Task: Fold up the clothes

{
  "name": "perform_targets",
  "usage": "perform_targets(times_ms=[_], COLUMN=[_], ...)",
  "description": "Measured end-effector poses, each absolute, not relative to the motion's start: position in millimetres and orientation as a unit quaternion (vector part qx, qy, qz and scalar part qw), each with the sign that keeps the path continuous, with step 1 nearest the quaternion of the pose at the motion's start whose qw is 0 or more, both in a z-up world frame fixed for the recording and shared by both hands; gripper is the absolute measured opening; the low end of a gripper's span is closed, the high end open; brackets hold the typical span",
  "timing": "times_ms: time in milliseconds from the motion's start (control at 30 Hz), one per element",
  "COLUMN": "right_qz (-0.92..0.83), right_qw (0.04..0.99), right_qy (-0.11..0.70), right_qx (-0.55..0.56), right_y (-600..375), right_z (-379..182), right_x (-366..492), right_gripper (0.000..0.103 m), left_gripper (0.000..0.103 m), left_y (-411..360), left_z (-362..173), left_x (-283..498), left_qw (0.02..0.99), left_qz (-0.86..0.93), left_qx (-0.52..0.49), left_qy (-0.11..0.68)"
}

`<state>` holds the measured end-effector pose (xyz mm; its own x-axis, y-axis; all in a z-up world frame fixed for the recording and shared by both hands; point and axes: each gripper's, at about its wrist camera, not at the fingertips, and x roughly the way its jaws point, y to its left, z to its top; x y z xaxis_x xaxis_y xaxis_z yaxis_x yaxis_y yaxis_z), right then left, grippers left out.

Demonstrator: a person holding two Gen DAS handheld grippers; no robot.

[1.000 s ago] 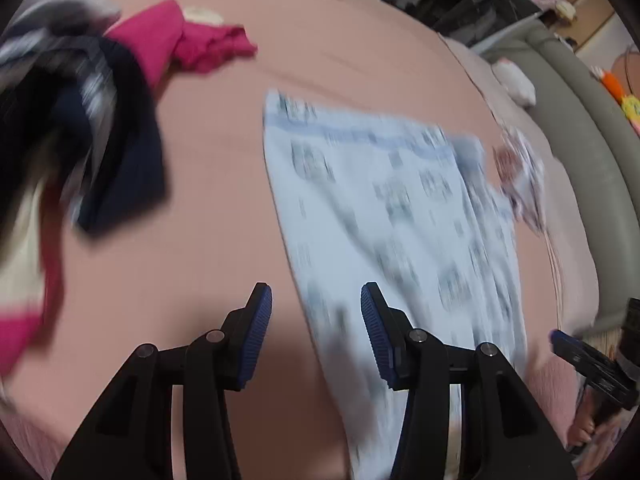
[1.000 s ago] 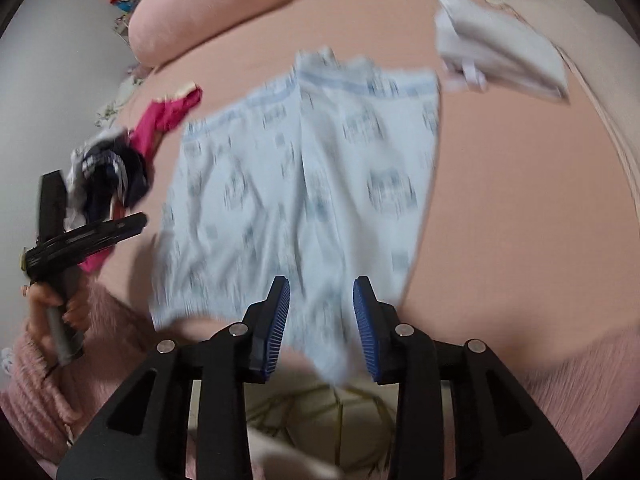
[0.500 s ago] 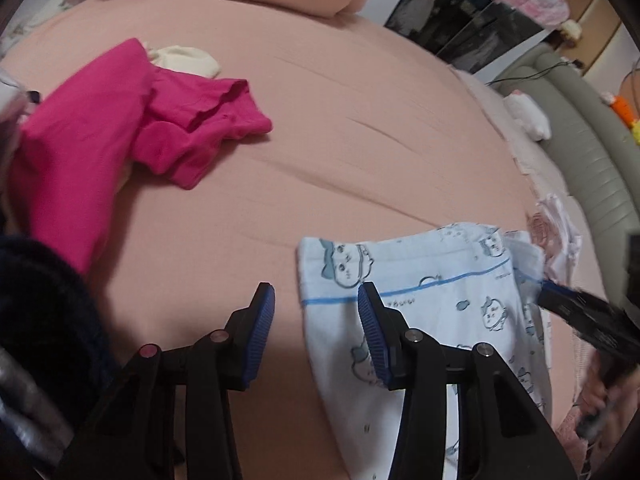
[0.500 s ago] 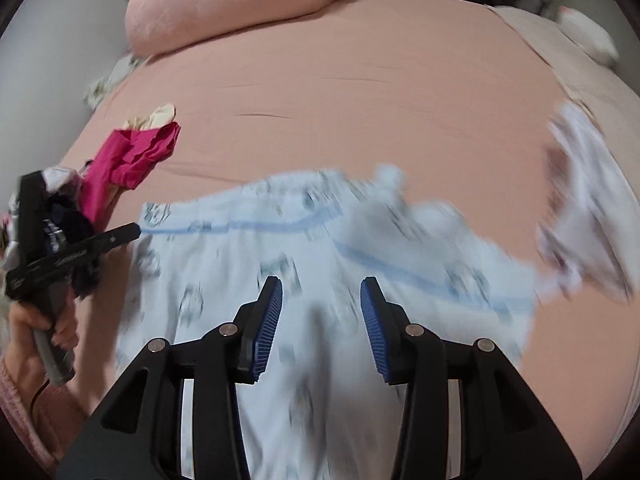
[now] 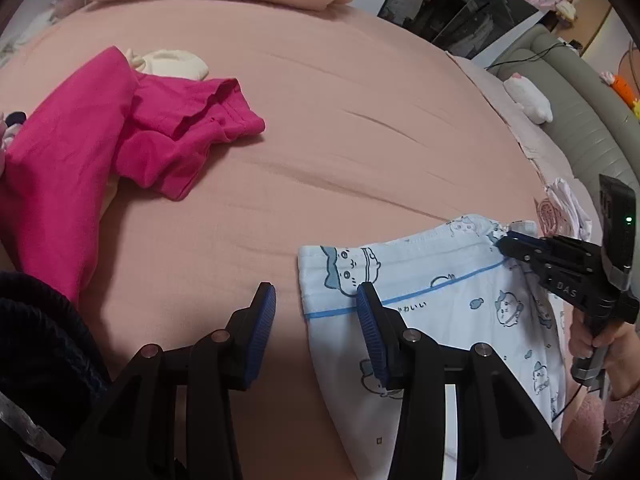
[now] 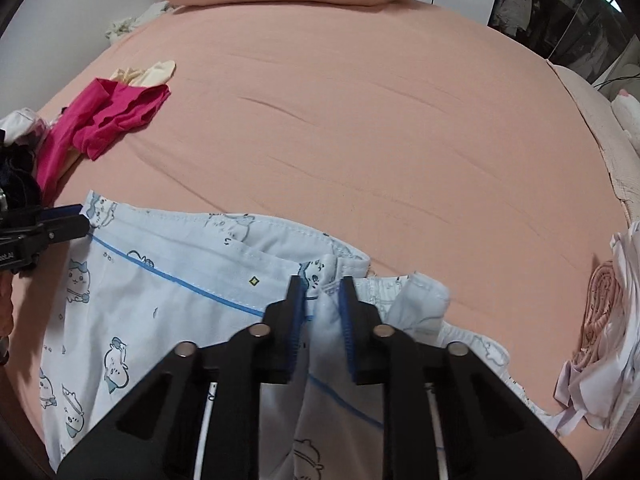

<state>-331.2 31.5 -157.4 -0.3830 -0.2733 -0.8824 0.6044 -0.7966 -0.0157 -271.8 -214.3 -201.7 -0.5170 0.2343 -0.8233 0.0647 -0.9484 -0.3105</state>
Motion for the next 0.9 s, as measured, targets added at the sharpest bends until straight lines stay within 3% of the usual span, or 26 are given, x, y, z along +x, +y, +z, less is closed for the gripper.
perform_targets(times_ms=[33,67,100,133,300,333,400,433,500,567,667,800,900], right_qz=[-0.817,-0.82,-0.823,-0.826,-0.828,-0.828,-0.828,-0.829,-0.816,-0.802,-0.803,-0.827,-0.826], right_qw=[0.271,0.272,0.274,0.279,0.302,0.303,0.304,0.304,0.311,0.314,0.324,0.354,0.329], right_qy=[0.169,0.167,0.165,0.156,0.162,0.162,0.161,0.154,0.145,0.177,0.208,0.081,0.029], right_qx=[0.48,0.474,0.469,0.464,0.444,0.444,0.443,0.444,0.466,0.476,0.456,0.429,0.458], right_y=[32.0,32.6,33.1,35.6,30.7,30.6,30.9,32.3,29.5,20.1,8.9,35.1,49.7], right_z=[-154.8,-151.9,-148.9,-144.9,-139.8,-140.3,-141.1,-142.5,-151.8,-163.2,-161.3,-127.1,-143.7], right_x=[-329.6,-328.1,-326.5,-325.4,-320.1,-320.6,-322.2,-324.6,-331.5,-330.2,-323.4,-330.2,-357.6], right_gripper=[0.012,0.012,0.011,0.009,0.006,0.006,0.006,0.006,0.008,0.007,0.005,0.004,0.004], left_gripper=[0.043,0.029,0.009,0.006,0.008,0.012,0.035,0.037,0.032,0.005,0.005,0.005,0.009], left_y=[-213.0,-212.3,-212.4,-212.5,-217.7,-220.2,-224.4,-224.3,-216.1,-207.0,-205.4,-212.0,-225.7], left_z=[-200.3,-198.4,-197.4,-196.4,-199.5,-202.4,-206.3,-206.7,-208.1,-208.3,-188.7,-158.1,-184.7], left_x=[-271.3,-270.7,-270.5,-270.3,-274.1,-275.3,-274.9,-272.5,-270.4,-269.1,-263.2,-254.5,-262.6], left_qw=[0.045,0.042,0.045,0.047,0.053,0.048,0.056,0.065,0.073,0.066,0.06,0.043,0.017], left_qz=[0.861,0.864,0.865,0.866,0.856,0.85,0.843,0.844,0.849,0.859,0.879,0.904,0.89], left_qx=[-0.485,-0.48,-0.479,-0.477,-0.493,-0.501,-0.506,-0.501,-0.498,-0.49,-0.457,-0.413,-0.442], left_qy=[-0.147,-0.142,-0.141,-0.14,-0.146,-0.153,-0.174,-0.179,-0.161,-0.135,-0.126,-0.1,-0.113])
